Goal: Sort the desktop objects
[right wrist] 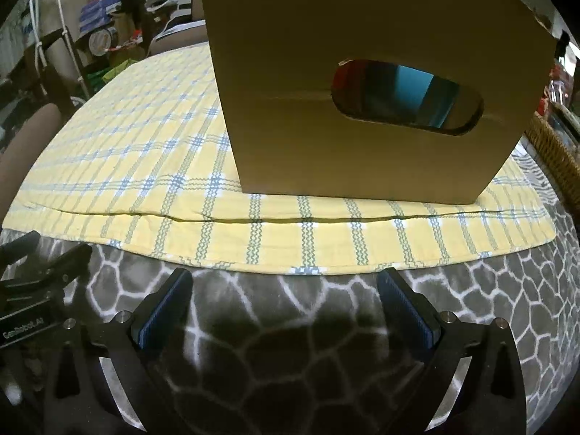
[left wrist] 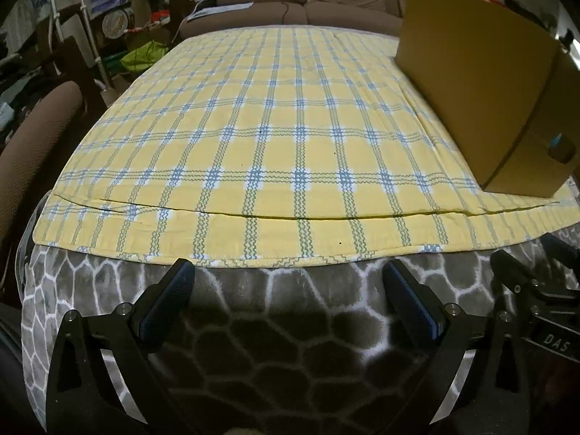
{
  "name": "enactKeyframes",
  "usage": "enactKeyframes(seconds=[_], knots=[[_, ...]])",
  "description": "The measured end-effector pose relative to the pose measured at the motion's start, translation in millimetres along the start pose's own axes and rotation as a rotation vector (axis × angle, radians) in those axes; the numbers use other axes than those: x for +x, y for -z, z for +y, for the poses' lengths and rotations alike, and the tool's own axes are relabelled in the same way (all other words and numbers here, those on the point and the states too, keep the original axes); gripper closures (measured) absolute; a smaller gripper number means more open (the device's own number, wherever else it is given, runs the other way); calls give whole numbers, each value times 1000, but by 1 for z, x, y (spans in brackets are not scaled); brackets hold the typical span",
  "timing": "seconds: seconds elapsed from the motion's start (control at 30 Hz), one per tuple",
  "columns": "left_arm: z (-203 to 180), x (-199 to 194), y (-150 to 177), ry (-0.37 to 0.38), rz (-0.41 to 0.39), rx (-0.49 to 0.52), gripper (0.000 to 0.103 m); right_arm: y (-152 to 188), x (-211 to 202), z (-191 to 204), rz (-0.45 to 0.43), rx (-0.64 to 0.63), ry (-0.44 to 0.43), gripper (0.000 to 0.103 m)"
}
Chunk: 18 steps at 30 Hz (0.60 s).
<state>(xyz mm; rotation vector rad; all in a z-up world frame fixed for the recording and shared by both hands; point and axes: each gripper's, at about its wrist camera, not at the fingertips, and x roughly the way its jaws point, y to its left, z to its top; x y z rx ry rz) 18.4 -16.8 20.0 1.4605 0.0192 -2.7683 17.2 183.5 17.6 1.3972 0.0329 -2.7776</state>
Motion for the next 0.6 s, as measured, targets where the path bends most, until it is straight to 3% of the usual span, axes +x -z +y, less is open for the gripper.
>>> enactKeyframes(seconds=[0.6], knots=[[1, 0, -1, 1, 0, 2, 0, -2, 2, 4, 0, -1, 3, 0]])
